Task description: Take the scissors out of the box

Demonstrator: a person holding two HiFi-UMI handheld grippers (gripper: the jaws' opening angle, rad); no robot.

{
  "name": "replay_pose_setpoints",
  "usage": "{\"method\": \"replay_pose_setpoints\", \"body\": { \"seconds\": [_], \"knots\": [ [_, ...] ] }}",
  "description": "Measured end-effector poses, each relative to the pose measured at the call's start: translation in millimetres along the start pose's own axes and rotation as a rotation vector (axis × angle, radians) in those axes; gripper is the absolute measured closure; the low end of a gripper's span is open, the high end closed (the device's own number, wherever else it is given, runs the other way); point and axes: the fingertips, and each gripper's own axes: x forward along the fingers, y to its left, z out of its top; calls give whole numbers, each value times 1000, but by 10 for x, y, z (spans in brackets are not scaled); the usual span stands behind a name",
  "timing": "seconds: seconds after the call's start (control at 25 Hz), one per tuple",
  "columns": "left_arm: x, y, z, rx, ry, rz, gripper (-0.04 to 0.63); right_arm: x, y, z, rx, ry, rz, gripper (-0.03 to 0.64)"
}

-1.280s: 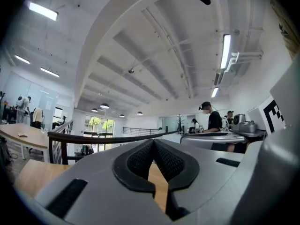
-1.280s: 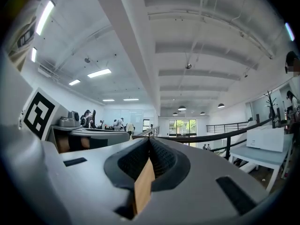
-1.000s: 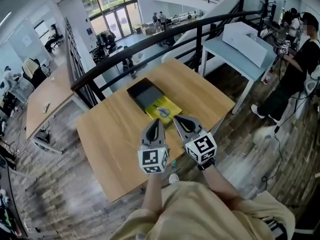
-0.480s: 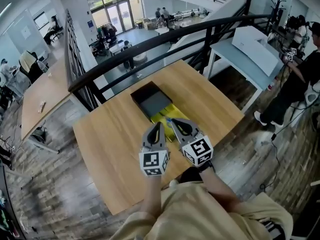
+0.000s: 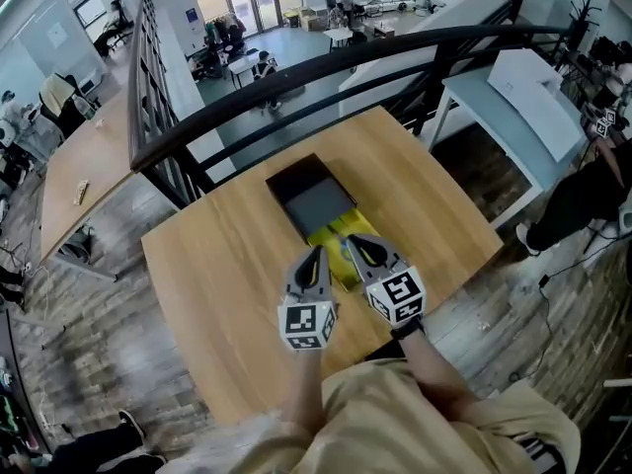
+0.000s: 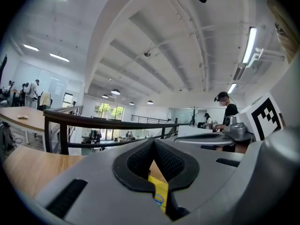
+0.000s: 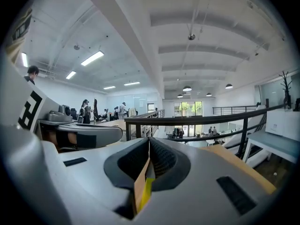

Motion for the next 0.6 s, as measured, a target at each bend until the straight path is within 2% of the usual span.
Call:
{"method": "replay_pose_setpoints", "body": {
  "seconds": [0.2, 0.4, 0.6],
  "knots": [
    [249, 160, -199, -7, 50, 35, 584, 283, -254, -365, 50, 110, 4, 603],
    [429, 306, -456, -35, 108, 57, 584, 498, -504, -830, 67, 261, -21, 603],
    [553, 416, -660, -48, 143, 73, 584, 681, -558, -1277, 69, 397, 19, 603]
  ]
}}
